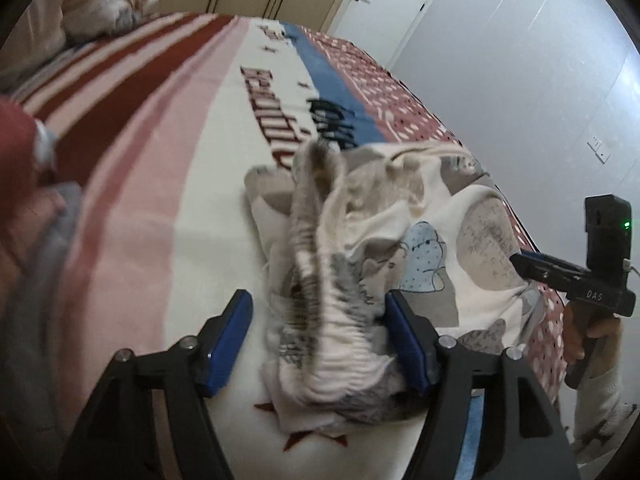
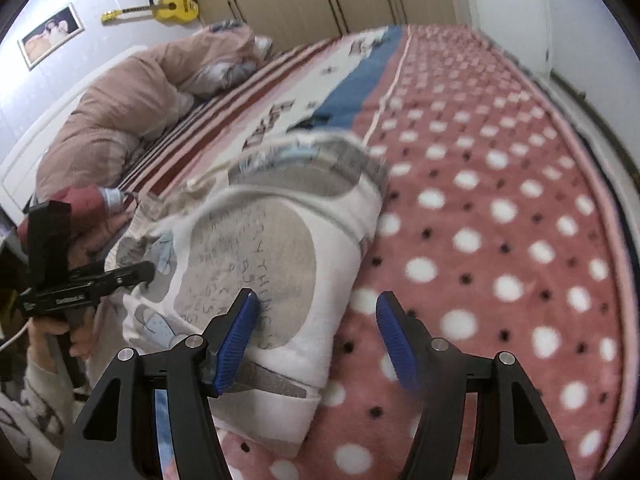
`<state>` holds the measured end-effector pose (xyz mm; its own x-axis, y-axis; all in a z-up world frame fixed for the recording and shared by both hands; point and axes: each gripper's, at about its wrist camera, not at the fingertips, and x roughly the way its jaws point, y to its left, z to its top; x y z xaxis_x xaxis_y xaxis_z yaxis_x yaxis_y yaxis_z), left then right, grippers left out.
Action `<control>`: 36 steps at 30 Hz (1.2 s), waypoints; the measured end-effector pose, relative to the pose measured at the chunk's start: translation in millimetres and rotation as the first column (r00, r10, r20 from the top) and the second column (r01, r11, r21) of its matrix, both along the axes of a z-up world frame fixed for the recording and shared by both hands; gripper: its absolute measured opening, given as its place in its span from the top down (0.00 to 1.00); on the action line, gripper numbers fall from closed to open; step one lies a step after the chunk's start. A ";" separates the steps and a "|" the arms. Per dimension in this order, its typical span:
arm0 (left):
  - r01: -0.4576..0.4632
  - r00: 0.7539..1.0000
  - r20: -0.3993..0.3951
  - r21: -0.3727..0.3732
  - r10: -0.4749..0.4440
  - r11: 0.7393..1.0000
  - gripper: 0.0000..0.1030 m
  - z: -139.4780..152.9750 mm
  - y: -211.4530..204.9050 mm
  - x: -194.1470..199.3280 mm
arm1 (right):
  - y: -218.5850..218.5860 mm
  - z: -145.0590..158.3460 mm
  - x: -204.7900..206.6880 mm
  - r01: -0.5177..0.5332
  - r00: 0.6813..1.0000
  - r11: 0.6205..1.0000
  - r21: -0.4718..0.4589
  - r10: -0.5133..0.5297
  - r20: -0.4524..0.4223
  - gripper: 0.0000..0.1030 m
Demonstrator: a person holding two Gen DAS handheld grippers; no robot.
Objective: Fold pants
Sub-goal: 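Grasp the elastic waistband with the left tool while the right tool grasps the bundle, then carry the folded pants with both tools onto the clothes stack by the pillow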
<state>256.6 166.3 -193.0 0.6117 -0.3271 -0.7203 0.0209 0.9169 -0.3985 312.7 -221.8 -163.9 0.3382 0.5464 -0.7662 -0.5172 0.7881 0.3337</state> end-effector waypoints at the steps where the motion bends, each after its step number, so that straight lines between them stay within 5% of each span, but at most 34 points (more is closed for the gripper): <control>1: 0.002 1.000 0.003 -0.002 -0.002 1.000 0.38 -1.3 0.1 0.2 | 1.3 -4.3 1.3 -0.005 1.000 1.000 0.004 0.005 -0.011 0.44; 3: 0.010 1.000 0.011 0.003 -0.010 1.000 0.40 -1.6 -1.5 0.8 | 2.1 -10.6 3.7 -0.014 1.000 1.000 0.007 0.014 -0.017 0.44; 4: 0.018 1.000 0.012 0.001 -0.018 1.000 0.50 -1.3 -2.9 0.9 | 2.1 -14.4 4.3 -0.017 0.999 1.000 0.018 0.017 -0.027 0.46; 6: 0.034 0.999 0.011 0.009 -0.034 0.999 0.56 -0.3 -7.7 2.7 | 0.4 -17.9 5.5 -0.026 0.998 0.998 0.056 0.029 -0.052 0.60; 13: 0.052 0.996 0.063 0.109 -0.059 0.993 0.76 19.9 -22.8 -4.3 | 3.3 -10.3 -2.1 -0.038 0.999 0.996 0.075 0.041 -0.036 0.80; 17: 0.055 0.990 0.117 0.147 -0.073 0.988 0.79 41.5 -29.7 -14.8 | 3.2 8.5 -9.2 -0.029 1.000 0.997 0.077 0.028 0.011 0.88; 26: 0.065 0.961 0.249 0.213 -0.118 0.975 0.79 101.9 -41.4 -47.9 | 9.1 65.0 -37.4 -0.039 0.993 0.995 0.095 0.028 0.114 0.89; 36: 0.032 0.920 0.374 0.232 -0.120 0.972 0.79 178.4 -3.2 -86.1 | 34.9 143.5 -70.9 -0.061 0.973 0.990 0.129 0.031 0.227 0.89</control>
